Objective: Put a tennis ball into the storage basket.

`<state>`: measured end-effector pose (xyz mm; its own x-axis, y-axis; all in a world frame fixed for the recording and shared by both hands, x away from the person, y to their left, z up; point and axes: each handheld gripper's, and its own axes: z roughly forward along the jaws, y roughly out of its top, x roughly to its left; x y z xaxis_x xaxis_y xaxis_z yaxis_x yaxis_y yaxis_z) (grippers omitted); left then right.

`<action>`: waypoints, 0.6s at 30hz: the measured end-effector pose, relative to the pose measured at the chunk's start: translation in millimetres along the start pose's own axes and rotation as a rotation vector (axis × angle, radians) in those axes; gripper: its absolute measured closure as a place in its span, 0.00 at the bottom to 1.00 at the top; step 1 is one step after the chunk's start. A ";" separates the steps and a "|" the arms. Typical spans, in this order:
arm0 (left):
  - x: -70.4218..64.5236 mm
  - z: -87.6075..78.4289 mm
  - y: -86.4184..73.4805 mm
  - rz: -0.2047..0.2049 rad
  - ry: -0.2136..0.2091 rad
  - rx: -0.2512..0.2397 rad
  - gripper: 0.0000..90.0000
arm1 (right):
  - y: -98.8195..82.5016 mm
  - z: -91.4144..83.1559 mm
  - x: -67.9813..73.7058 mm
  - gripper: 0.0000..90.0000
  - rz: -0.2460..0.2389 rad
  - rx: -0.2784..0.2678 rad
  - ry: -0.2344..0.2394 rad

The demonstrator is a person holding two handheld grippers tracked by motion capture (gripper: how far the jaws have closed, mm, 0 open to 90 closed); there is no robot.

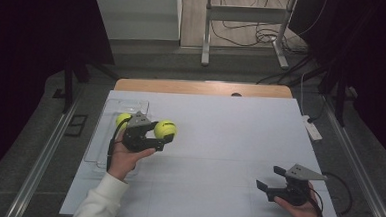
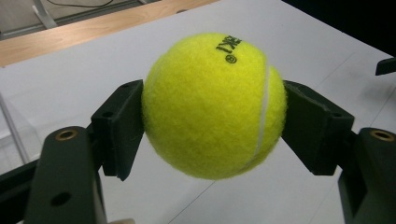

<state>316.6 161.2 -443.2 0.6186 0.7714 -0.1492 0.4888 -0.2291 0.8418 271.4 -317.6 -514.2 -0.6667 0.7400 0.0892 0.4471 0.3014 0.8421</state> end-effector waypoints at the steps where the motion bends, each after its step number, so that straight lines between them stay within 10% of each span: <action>1: 1.4 -1.8 -0.6 -0.003 0.006 -0.001 0.30 | 0.0 0.0 -0.1 0.13 0.000 0.000 0.000; 18: 19.2 -17.3 -5.4 -0.041 0.056 -0.023 0.30 | 0.1 0.5 0.0 0.13 -0.001 0.000 0.000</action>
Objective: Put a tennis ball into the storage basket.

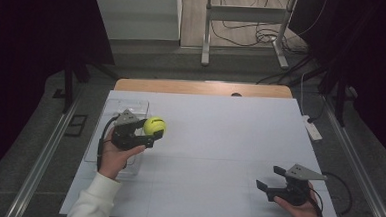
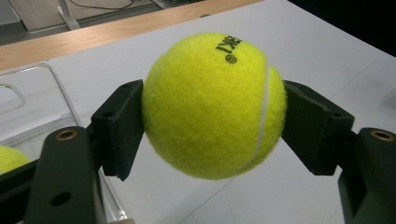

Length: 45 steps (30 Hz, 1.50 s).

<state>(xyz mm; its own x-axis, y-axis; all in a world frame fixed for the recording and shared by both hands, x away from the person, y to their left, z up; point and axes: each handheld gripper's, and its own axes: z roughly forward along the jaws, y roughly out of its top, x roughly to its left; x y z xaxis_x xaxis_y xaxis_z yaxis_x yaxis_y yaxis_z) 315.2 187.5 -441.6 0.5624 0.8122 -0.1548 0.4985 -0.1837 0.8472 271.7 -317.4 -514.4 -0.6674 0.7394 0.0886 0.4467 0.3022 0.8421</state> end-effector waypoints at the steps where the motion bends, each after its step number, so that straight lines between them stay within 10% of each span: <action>1: 0.8 -0.5 -0.1 -0.002 0.003 -0.001 0.30 | 0.0 0.1 0.2 0.13 0.000 0.001 0.000; 45: 33.6 -19.3 -8.4 -0.076 0.117 -0.007 0.30 | -0.2 0.1 0.1 0.13 0.001 0.004 -0.002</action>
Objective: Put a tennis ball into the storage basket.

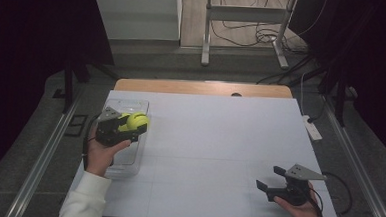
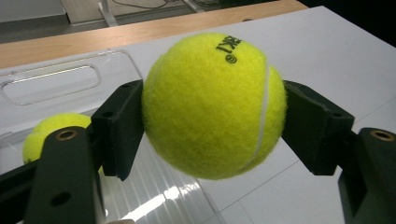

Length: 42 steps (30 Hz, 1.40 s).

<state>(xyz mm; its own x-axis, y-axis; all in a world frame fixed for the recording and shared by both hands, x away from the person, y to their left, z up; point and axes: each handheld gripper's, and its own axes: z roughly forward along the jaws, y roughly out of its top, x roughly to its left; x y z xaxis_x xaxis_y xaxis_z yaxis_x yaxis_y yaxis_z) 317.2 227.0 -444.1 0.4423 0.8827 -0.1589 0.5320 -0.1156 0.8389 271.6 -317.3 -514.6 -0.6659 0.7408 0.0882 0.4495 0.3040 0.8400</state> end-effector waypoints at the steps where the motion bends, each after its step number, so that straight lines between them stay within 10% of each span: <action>1: 1.1 -0.1 -0.2 -0.002 0.004 0.002 0.30 | 0.0 0.0 0.0 0.13 -0.002 -0.001 0.000; 42: 41.1 -16.1 -18.8 -0.081 0.111 0.071 0.30 | 0.0 1.1 1.1 0.13 -0.007 0.006 -0.002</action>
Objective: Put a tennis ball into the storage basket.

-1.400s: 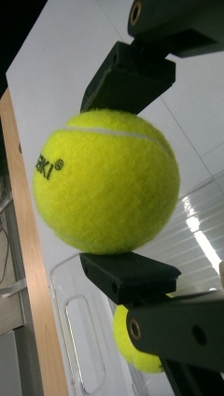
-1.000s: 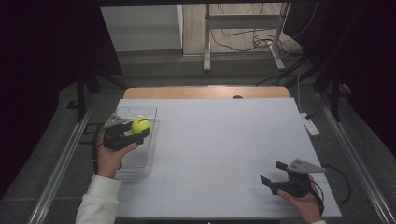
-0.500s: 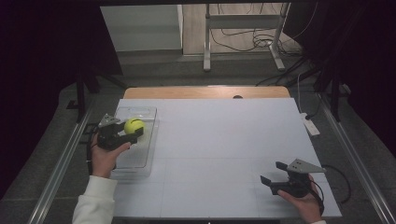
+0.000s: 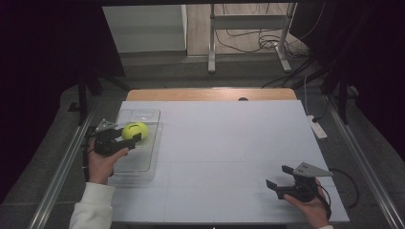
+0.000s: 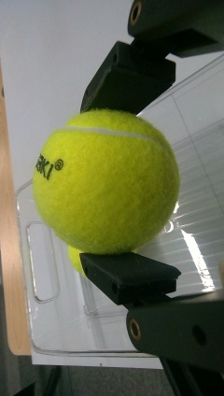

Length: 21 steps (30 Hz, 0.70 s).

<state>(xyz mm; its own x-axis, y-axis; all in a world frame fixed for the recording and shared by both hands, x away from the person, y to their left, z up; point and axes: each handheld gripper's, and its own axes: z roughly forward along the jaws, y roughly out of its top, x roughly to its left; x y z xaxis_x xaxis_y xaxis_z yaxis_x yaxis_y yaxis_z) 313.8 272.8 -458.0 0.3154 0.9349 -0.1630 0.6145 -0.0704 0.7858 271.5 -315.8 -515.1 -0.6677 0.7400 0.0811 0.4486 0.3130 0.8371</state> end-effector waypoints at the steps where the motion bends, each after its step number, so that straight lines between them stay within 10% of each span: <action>1: -0.2 0.2 -0.5 -0.002 0.001 0.002 0.30 | 0.0 0.1 0.0 0.13 0.000 0.000 0.000; 21: 10.6 0.4 -8.3 -0.015 0.026 0.057 0.30 | 0.0 0.6 0.5 0.13 0.000 0.002 0.002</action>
<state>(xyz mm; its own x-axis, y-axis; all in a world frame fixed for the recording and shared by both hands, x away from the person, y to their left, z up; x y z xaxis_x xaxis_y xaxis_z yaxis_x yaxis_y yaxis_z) 312.4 283.1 -466.5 0.2871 0.9447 -0.1584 0.6597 -0.0751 0.7478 271.5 -315.1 -515.3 -0.6692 0.7385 0.0824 0.4499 0.3144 0.8359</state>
